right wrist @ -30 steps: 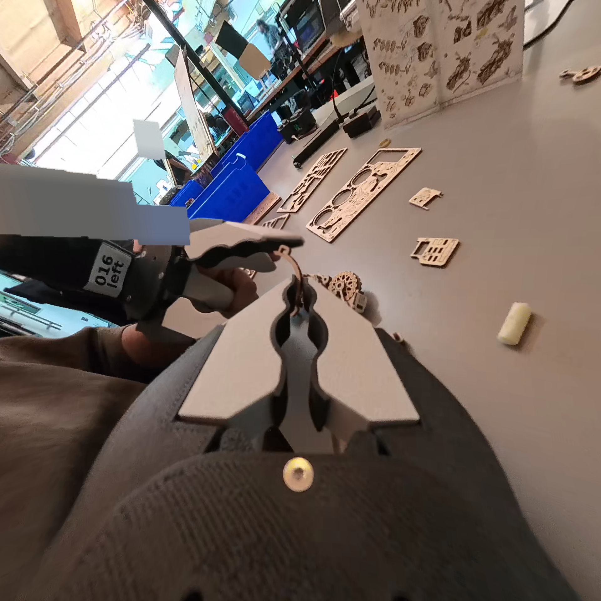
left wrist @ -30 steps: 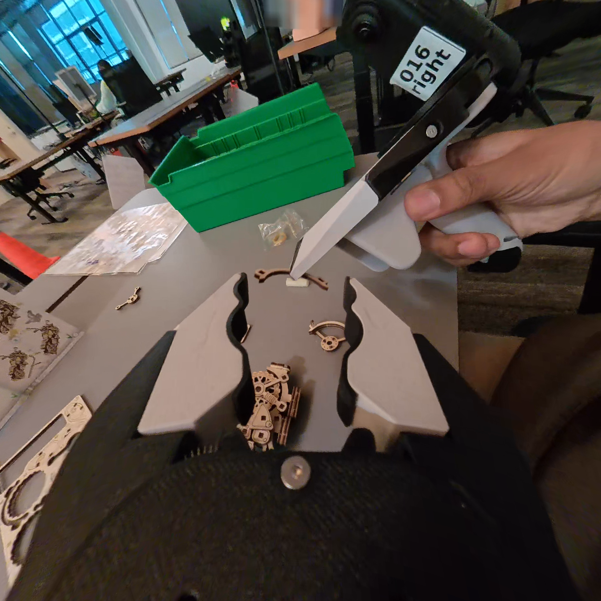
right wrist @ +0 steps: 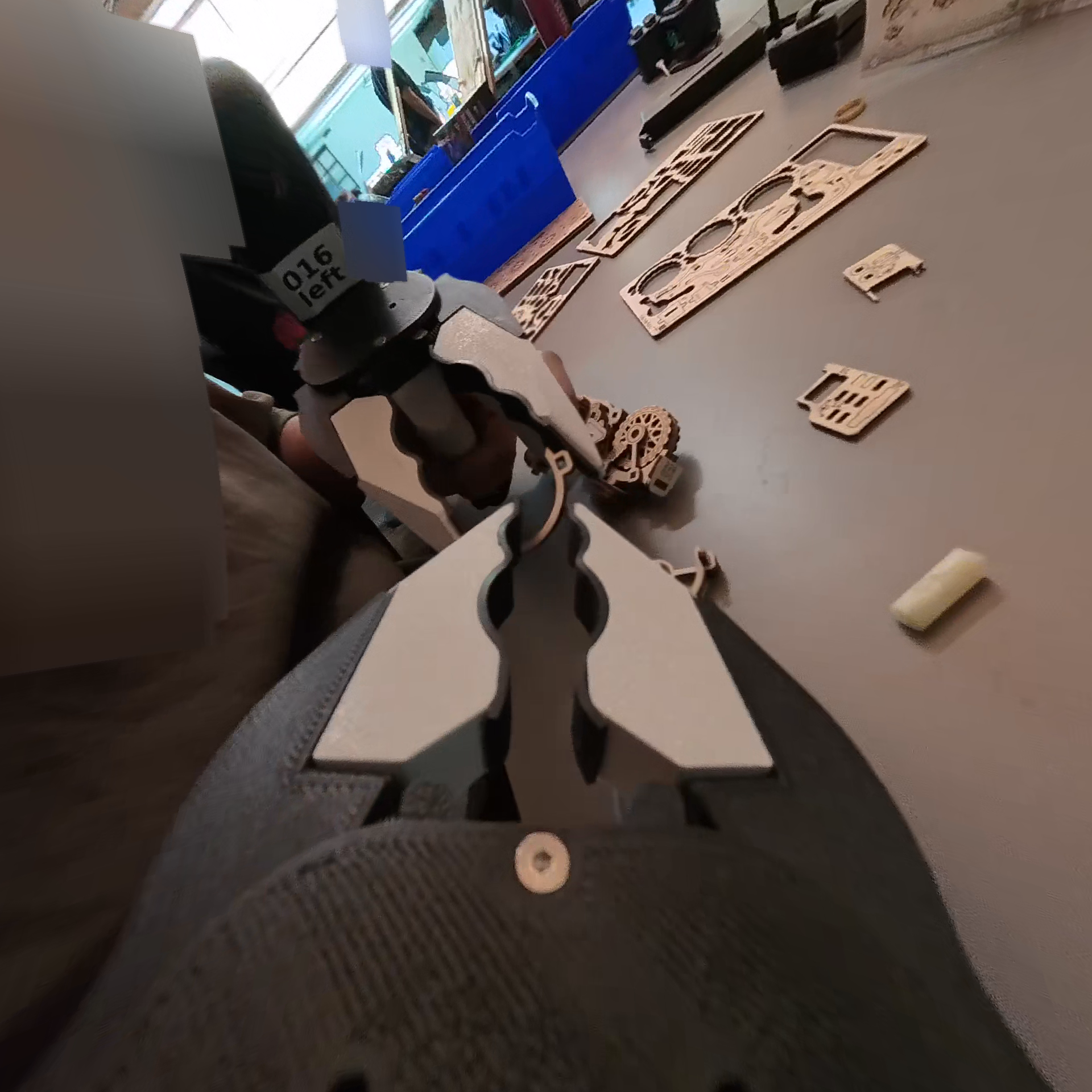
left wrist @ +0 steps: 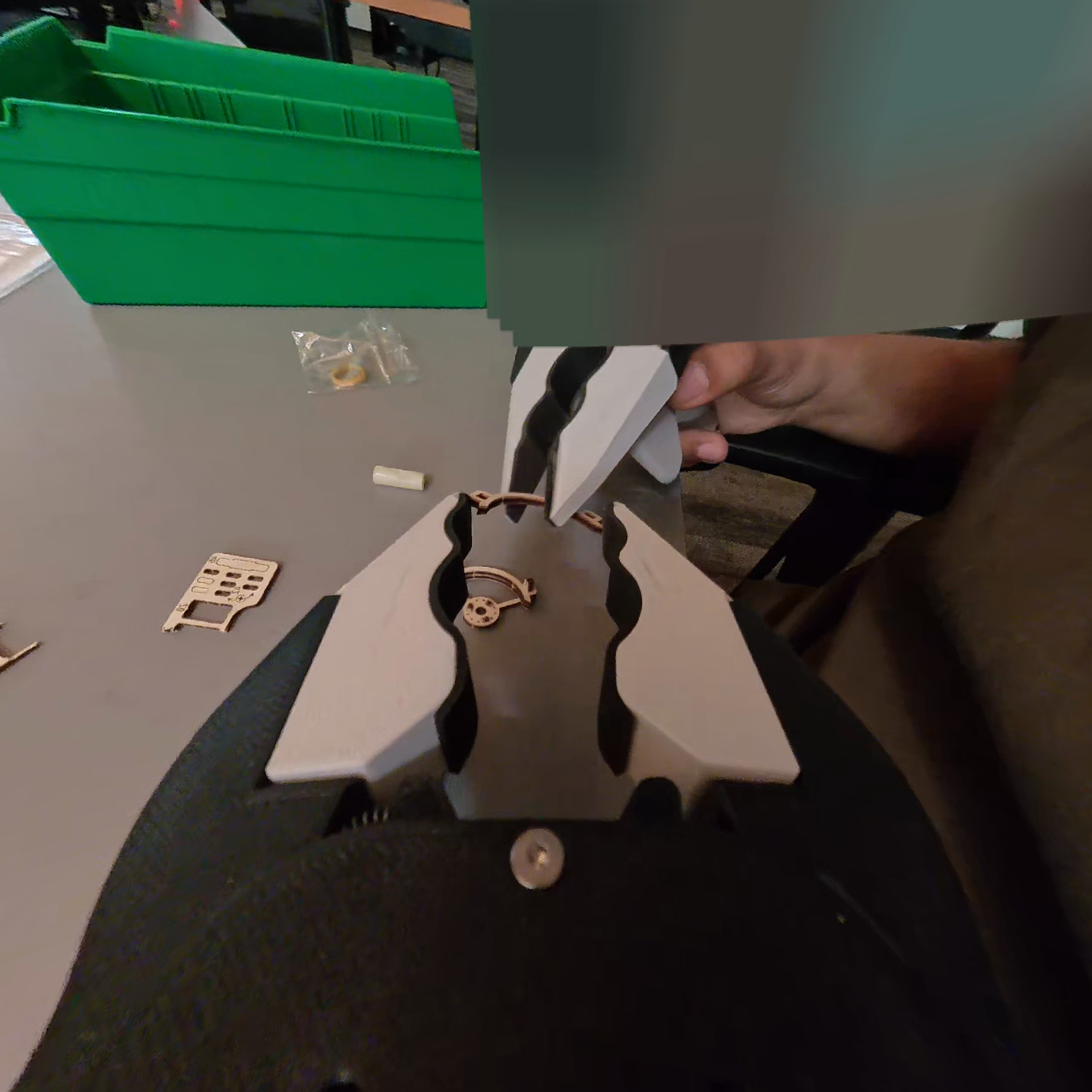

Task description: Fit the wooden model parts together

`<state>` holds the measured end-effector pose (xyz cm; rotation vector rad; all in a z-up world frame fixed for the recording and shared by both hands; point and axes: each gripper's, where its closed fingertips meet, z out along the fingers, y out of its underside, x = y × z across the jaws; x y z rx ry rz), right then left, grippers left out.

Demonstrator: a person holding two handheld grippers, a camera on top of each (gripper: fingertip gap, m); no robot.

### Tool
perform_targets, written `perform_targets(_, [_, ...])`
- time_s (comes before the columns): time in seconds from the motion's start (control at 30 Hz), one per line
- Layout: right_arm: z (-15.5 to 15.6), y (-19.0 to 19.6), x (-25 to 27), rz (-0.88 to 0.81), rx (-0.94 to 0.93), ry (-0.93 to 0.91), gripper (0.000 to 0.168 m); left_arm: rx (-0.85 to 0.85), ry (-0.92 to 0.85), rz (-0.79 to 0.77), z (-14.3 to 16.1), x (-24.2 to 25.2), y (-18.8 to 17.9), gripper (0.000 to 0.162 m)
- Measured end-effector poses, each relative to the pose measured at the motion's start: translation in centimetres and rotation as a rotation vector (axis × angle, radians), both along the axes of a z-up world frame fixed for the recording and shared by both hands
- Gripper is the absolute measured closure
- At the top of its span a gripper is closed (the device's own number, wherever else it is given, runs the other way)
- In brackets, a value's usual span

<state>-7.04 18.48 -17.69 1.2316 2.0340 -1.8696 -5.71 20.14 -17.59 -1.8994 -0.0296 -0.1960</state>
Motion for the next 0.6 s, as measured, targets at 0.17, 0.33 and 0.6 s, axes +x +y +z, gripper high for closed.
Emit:
perform_targets(0.17, [-0.5,0.3,-0.3,-0.018,0.049,0.001,0.167,0.001,0.009,0.002,0.0,0.2,0.3,0.120])
perform_targets(0.33, [-0.7,1.8,-1.5,-0.115,0.020,-0.072,0.167,-0.091,0.032,0.046,-1.7,-0.7,0.4,0.108])
perform_targets(0.6, [-5.5,2.9,-1.9,-0.179,0.221,-0.373,0.167,-0.267,0.107,0.085,-4.4,-1.1,0.3,0.115])
